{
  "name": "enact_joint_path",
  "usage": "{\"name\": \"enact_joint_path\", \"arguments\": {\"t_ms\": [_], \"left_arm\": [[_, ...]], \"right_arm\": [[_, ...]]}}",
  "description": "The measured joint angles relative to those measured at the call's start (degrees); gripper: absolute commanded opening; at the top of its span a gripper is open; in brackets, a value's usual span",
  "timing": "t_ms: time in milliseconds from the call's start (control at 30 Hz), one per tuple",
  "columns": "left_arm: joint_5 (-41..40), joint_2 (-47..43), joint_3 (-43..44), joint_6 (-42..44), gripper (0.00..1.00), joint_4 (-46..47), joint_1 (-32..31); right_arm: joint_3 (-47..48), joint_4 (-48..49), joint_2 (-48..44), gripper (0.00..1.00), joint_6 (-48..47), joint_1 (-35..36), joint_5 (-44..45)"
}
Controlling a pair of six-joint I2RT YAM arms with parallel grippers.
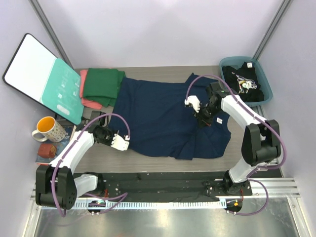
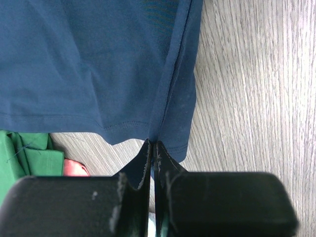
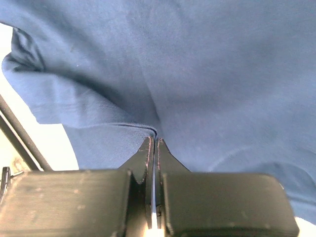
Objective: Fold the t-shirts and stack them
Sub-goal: Grap the side of the flattened tshirt closest away from the robot with both arms
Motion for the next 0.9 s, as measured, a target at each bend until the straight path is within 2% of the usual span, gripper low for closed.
{"name": "enact_joint_path", "arguments": {"t_ms": [333, 600, 900], "left_arm": [[0.4, -1.3, 0.8, 0.0, 0.0, -2.6, 0.0], [2.8, -9.5, 0.8, 1.9, 0.0, -11.5, 0.0], [6.3, -18.1, 0.3, 5.4, 0.0, -21.8, 0.0]], "right_arm": [[1.3, -8.3, -13.4, 0.01, -2.6, 0.0, 5.0], [1.4, -19.2, -29.0, 0.01, -6.5, 0.0, 7.0], [-0.6, -22.3, -40.8, 0.01, -9.6, 0.0, 9.3]]}}
